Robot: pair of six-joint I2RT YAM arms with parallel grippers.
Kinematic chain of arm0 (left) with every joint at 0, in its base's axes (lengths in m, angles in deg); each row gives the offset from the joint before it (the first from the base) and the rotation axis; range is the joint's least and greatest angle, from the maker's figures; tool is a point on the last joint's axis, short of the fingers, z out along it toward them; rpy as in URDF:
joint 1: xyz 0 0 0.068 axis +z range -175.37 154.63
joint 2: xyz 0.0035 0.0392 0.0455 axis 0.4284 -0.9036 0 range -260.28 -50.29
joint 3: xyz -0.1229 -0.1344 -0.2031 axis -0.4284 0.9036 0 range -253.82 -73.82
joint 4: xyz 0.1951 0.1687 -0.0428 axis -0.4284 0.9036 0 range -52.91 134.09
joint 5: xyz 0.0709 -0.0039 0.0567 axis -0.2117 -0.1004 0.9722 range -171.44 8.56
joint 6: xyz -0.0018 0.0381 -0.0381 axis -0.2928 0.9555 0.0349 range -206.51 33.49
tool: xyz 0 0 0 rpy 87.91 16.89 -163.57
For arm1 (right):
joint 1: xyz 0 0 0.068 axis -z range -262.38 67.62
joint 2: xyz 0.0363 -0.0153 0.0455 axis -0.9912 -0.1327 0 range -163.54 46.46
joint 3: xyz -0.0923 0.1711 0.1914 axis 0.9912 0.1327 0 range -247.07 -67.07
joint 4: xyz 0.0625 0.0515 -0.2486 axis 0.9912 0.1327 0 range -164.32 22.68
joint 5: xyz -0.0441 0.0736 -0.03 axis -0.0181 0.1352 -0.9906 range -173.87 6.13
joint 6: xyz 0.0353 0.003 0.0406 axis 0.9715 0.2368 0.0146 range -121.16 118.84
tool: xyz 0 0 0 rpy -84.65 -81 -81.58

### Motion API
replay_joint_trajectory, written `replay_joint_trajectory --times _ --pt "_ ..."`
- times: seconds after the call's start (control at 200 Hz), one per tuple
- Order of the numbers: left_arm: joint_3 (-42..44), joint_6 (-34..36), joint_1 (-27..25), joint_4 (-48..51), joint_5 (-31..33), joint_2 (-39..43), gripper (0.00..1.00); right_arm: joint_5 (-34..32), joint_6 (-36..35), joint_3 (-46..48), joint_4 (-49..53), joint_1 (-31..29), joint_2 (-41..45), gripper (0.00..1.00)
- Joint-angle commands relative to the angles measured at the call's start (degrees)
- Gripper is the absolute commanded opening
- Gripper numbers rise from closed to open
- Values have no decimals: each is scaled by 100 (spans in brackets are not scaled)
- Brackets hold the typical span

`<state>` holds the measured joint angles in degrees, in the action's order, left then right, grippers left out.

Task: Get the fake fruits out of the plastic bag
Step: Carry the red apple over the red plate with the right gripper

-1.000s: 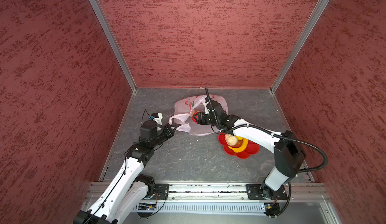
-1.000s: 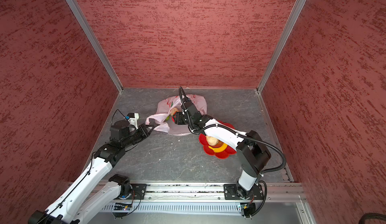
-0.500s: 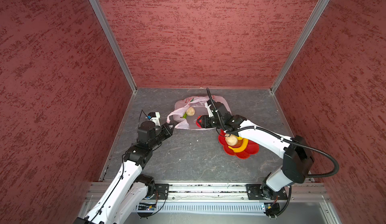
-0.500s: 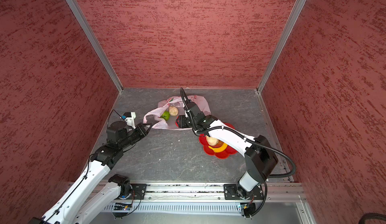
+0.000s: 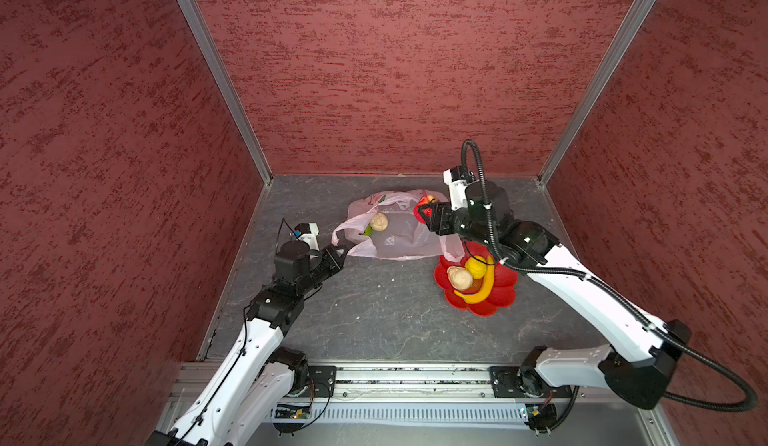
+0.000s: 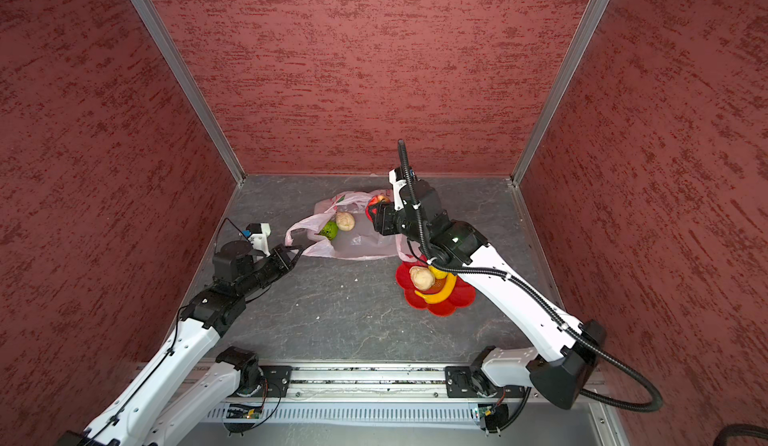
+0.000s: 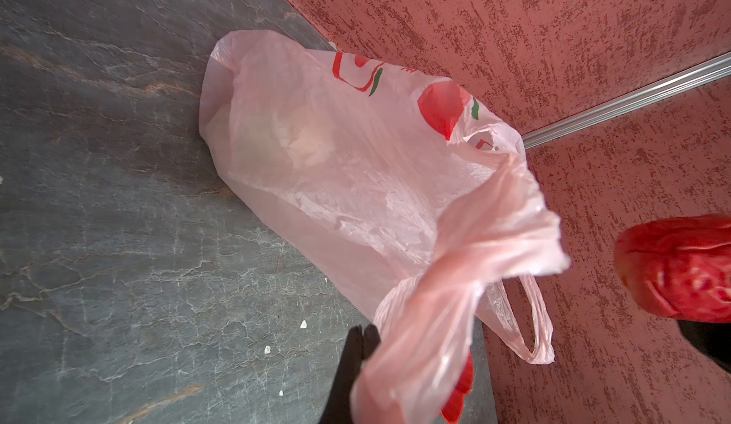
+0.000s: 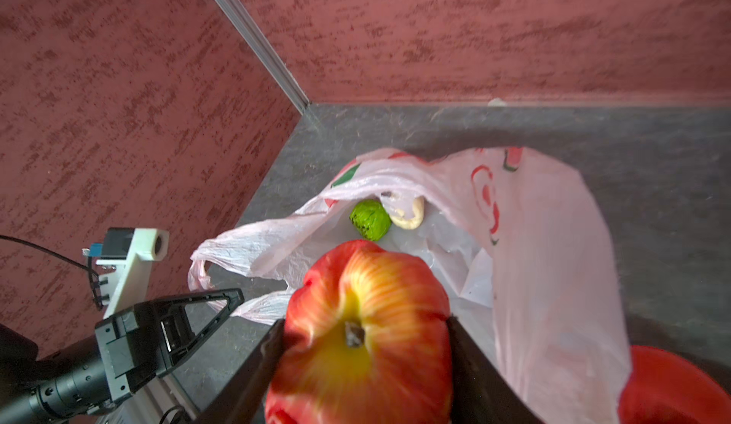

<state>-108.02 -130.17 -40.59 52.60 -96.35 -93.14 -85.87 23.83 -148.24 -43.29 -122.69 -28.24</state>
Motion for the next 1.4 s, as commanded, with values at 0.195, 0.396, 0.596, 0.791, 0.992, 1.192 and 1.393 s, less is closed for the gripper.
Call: replay_joint_trajectory --times 0.195,0.396,0.596,0.791,0.992,1.192,1.393 --pt "-17 54 116 68 -28 55 0 -1618 -356 -299 1153 349 868 20" --pt "-25 67 159 100 -30 67 0 -2009 -53 318 1360 786 1440 20" --pt "-26 86 195 146 -31 112 0 -2016 202 1029 1409 1265 1642 20" --pt "-21 89 221 223 -36 173 0 -1593 278 1783 955 1773 1499 19" --pt "-36 118 271 362 -2 257 0 -1245 218 2207 527 1940 1045 18" --pt "-43 136 309 472 29 334 0 -798 100 2324 173 1940 518 18" --pt "-37 129 315 504 29 348 0 -402 170 2406 -74 1931 -1 19"
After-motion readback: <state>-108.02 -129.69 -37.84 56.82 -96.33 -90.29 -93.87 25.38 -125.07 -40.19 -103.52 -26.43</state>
